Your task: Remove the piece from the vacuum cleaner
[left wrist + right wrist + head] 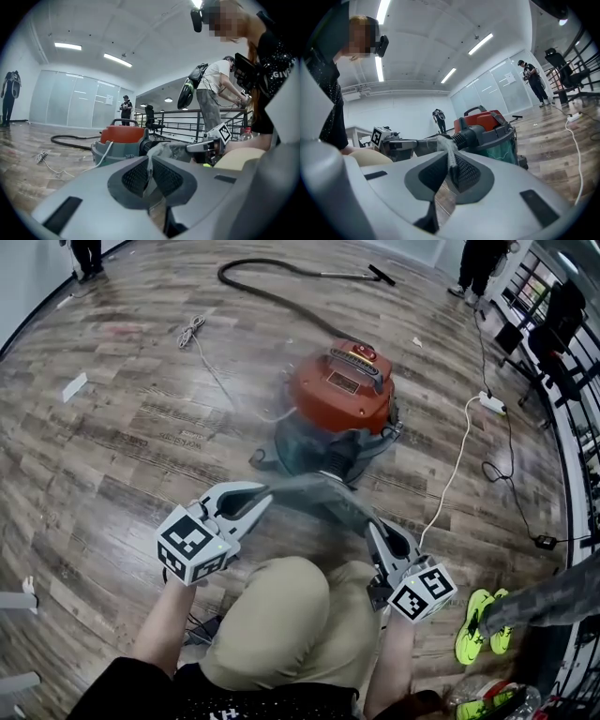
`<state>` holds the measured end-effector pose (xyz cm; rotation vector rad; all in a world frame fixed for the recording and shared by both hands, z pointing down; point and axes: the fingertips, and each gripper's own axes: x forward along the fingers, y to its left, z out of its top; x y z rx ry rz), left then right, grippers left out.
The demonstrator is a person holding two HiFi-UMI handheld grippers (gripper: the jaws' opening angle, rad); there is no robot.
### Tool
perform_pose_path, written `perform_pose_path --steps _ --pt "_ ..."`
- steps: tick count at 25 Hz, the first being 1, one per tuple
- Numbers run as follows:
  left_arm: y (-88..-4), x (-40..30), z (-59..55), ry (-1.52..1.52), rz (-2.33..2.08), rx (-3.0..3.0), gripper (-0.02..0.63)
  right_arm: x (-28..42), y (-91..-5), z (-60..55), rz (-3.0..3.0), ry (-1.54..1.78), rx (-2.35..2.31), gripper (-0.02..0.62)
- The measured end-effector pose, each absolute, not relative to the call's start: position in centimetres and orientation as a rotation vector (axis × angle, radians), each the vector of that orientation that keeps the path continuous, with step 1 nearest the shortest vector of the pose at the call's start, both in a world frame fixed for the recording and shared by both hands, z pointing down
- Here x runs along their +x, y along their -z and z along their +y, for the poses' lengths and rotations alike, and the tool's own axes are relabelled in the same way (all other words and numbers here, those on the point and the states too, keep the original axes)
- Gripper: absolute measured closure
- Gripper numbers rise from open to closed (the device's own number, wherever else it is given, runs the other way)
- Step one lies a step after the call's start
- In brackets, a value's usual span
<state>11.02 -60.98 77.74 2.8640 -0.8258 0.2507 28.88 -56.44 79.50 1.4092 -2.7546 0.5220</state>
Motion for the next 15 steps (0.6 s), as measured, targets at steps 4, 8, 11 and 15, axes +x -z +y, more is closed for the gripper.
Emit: perform_pose_path --steps 4,8,11,15 --pt "-77.5 10.2 -60.4 -0.179 -0.839 2.823 0.574 29.5 -79.2 -54.8 -2.771 -0.547 1.431 0.557" --pt "-78.0 10.1 -59.4 -0.270 -0.800 2.875 0.574 30.2 -79.2 -53.2 -2.691 -0.438 1.393 0.560" --pt "-78.5 10.1 -59.6 -0.269 -0.806 2.856 0.572 30.1 -79.3 -54.3 -2.687 -0.483 1.410 0.557" --pt "-77.3 10.5 -60.6 -0.132 -0.873 2.823 0.430 30.8 -77.6 -56.1 -2.765 -0.540 1.588 0.325"
